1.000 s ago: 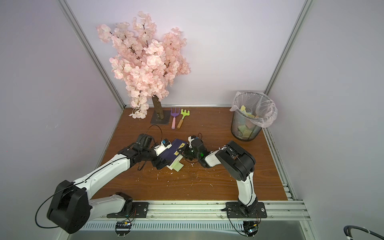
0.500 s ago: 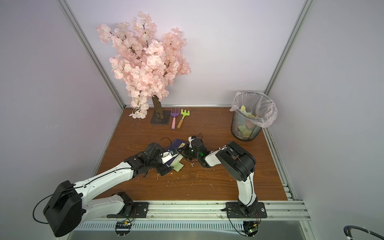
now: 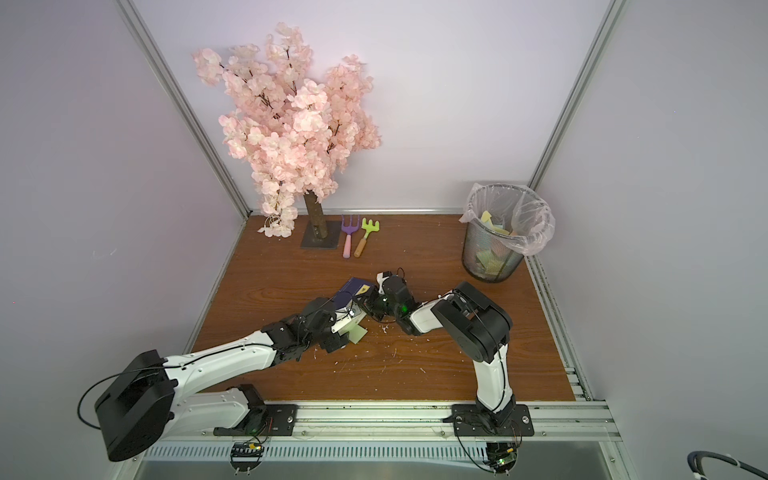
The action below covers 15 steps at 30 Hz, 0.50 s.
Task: Peel off the used sticky note
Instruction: Turn the page of the book at the center of the board.
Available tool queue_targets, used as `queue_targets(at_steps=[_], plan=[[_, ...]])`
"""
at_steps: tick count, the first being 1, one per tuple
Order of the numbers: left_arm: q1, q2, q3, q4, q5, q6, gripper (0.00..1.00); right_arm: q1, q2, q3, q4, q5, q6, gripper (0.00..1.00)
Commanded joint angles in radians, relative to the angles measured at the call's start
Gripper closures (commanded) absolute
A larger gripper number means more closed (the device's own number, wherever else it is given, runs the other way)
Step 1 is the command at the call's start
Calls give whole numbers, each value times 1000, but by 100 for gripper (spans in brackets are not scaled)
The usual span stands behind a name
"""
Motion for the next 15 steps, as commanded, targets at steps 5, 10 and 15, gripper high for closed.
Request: queue_targets(at_steps=[5,10,15], plan=[[-15,17,-16,47,-76,-1,2,-8,-12,23,67,-18,18,100],[-17,2,-18,30,-81,10,19,-11,-9,20,76,-19,18,100],[-17,-40,4,-31,-30,-10,45,-12,-7,16,78,-21,14,100]])
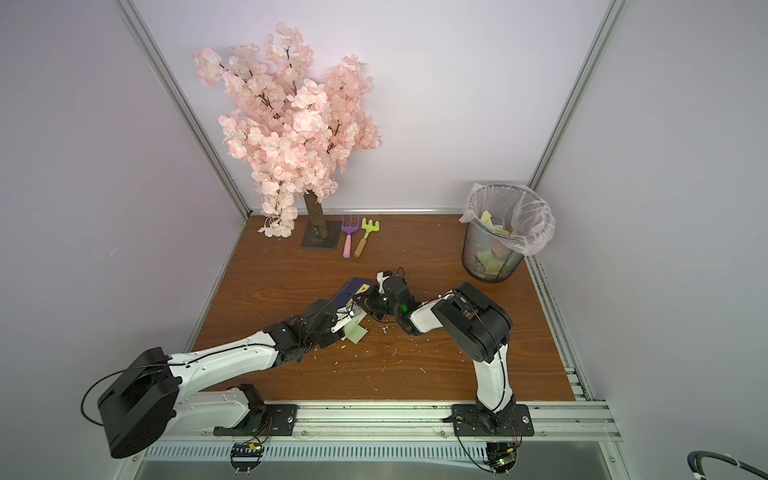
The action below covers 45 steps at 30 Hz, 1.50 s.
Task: Peel off the used sticky note
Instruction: Turn the page of the book at the center of the board.
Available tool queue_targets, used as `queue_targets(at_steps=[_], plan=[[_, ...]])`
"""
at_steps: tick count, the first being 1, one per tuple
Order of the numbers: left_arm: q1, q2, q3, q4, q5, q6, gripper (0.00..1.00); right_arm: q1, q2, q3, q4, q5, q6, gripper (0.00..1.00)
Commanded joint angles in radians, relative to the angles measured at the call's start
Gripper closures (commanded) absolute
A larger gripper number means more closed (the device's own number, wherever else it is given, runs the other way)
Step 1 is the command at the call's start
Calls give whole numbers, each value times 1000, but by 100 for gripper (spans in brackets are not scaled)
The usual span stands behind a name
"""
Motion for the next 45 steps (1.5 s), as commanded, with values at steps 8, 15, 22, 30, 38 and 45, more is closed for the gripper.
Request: queue_targets(at_steps=[8,15,22,30,38,45], plan=[[-9,-61,37,-103,114,-25,77,-5,-9,21,36,-18,-25,100],[-4,-32,49,-97,136,-45,98,-8,-43,31,-52,-2,-91,97],[96,-30,123,-163,322,-86,98,-15,-88,57,-178,29,-185,75],[231,-6,189,-218,612,-173,98,-39,-243,86,-458,176,-384,50],[345,50,183,-161,754,-230,98,-36,-355,-13,-472,228,-418,36],[464,78,171,-92,850,-296,98,29,-406,-109,-442,335,-390,48]])
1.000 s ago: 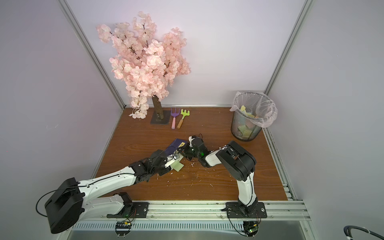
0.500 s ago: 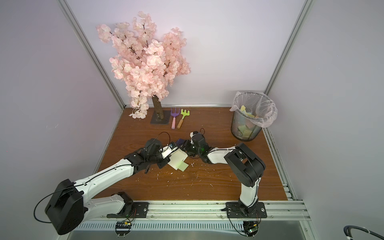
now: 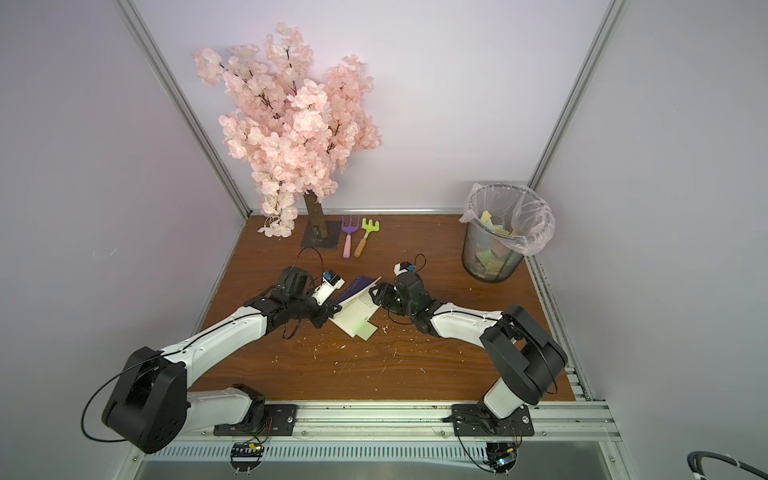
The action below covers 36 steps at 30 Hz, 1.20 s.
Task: Peel off the used sticky note
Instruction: Turn the page of the book at the center of the board, then tear off the note from the book.
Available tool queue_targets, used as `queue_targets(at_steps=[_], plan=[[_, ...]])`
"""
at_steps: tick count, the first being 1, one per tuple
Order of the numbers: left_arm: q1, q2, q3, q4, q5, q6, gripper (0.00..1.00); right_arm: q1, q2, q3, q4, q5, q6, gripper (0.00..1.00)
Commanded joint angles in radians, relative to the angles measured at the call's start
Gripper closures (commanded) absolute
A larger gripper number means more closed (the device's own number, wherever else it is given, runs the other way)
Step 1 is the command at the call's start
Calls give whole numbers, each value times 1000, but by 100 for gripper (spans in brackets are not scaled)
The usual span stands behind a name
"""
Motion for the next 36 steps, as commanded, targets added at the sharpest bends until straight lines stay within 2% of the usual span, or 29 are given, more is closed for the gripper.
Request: queue_targets(at_steps=[1,8,12,17,22,27,32,36], plan=[[46,17,-2,44,93,-46,98,43,-28,-23,32,88,5,51],[72,29,-13,45,169,-61,98,89,134,38,136,38,25,83],[115,31,-9,37,195,-62,98,97,245,99,186,3,39,85],[224,36,-24,41,246,-51,98,96,341,123,221,-21,67,88],[319,58,-64,97,266,-54,98,96,369,143,183,-31,59,88],[343,95,-99,169,228,-77,98,93,338,157,133,-22,31,85],[346,114,-102,190,183,-85,98,88,256,192,35,-2,-36,75],[349,104,-113,203,165,-95,98,77,161,186,-33,-3,-86,58]])
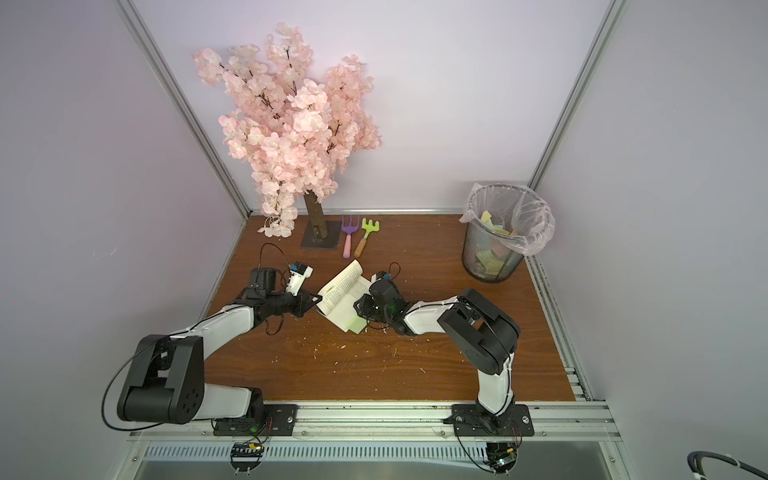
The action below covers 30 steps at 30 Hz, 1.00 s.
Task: Peel off the used sticky note
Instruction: Tear off the note from the book.
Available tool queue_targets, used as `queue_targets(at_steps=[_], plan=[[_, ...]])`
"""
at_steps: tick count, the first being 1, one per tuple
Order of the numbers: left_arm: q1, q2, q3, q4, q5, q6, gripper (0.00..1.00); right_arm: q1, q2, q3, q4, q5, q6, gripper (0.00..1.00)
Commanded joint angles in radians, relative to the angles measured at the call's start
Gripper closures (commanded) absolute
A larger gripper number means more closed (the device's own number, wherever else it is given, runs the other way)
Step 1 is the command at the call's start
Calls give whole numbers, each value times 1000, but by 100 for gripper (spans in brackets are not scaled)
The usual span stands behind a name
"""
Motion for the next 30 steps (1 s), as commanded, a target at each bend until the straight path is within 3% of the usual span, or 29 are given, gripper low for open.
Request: queue_targets(at_steps=[1,10,16,23,25,27,30], plan=[[19,1,-24,6,-58,-13,98,-11,-112,12,-66,15,-68,55],[34,33,-2,-17,4,-18,98,1,-222,-176,-42,-90,-44,41],[36,32,-5,-22,25,-15,98,40,-153,-230,82,-194,1,35],[35,38,-2,-29,32,-9,98,60,-30,-234,300,-269,117,36],[36,36,-3,-29,33,-9,98,58,2,-226,334,-264,148,38],[36,34,-2,-30,34,-7,98,53,25,-225,352,-243,182,47],[36,33,-3,-35,34,-4,98,33,47,-257,436,-230,246,71]])
